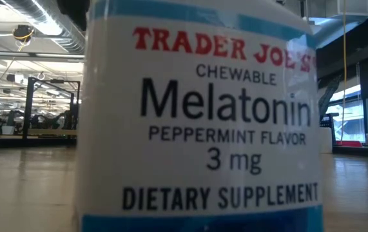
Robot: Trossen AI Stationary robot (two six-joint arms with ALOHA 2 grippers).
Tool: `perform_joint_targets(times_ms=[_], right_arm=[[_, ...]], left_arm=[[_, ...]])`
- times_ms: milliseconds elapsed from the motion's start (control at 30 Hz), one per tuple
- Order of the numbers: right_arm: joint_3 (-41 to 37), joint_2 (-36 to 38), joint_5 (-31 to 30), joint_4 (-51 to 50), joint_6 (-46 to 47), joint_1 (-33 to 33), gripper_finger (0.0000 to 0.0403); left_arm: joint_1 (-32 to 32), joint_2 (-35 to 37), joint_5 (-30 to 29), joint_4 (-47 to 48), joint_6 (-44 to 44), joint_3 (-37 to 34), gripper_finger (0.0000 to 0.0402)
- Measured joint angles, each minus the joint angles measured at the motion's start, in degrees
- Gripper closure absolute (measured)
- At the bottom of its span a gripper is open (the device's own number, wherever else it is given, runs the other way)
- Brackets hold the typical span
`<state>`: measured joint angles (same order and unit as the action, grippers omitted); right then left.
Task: Pick and place medicine bottles onto shelf by color
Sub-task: Put the blue pill bottle on the shelf
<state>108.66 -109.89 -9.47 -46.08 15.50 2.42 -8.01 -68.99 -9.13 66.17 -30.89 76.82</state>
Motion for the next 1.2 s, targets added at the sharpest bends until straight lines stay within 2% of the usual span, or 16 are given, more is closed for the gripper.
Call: perform_joint_targets(times_ms=[200, 267, 500, 667, 767, 933, 1200], right_arm=[[0.0, 0.0, -0.02, 2.6, -3.36, 0.0, 0.0215], [0.0, 0.0, -0.01, 3.72, -5.46, 0.07, 0.0215], [0.0, 0.0, 0.52, 6.44, -14.53, 0.99, 0.0215], [0.0, 0.0, 0.6, 8.46, -20.01, 1.42, 0.0215], [0.0, 0.0, 2.6, 10.22, -21.59, 1.42, 0.0215], [0.0, 0.0, 3.58, 13.68, -22.18, 1.42, 0.0215], [-0.02, 0.0, 3.72, 15.49, -22.05, 1.42, 0.0215]], left_arm=[[-0.02, -0.01, -1.39, -3.71, 1.7, 0.0, 0.0137], [-0.02, -0.01, -3.45, -4.2, 2.95, 0.0, 0.0137], [-0.02, -0.01, -9.85, -5.41, 13.1, 0.0, 0.0137], [0.0, -0.01, -9.87, -9.55, 21.02, 0.0, 0.0137], [0.0, -0.01, -9.47, -13.01, 23.79, 0.01, 0.0137], [0.0, -0.01, -6.98, -14.96, 24.53, 0.0, 0.0137], [0.0, -0.01, -6.53, -14.94, 24.05, 0.0, 0.0137]])
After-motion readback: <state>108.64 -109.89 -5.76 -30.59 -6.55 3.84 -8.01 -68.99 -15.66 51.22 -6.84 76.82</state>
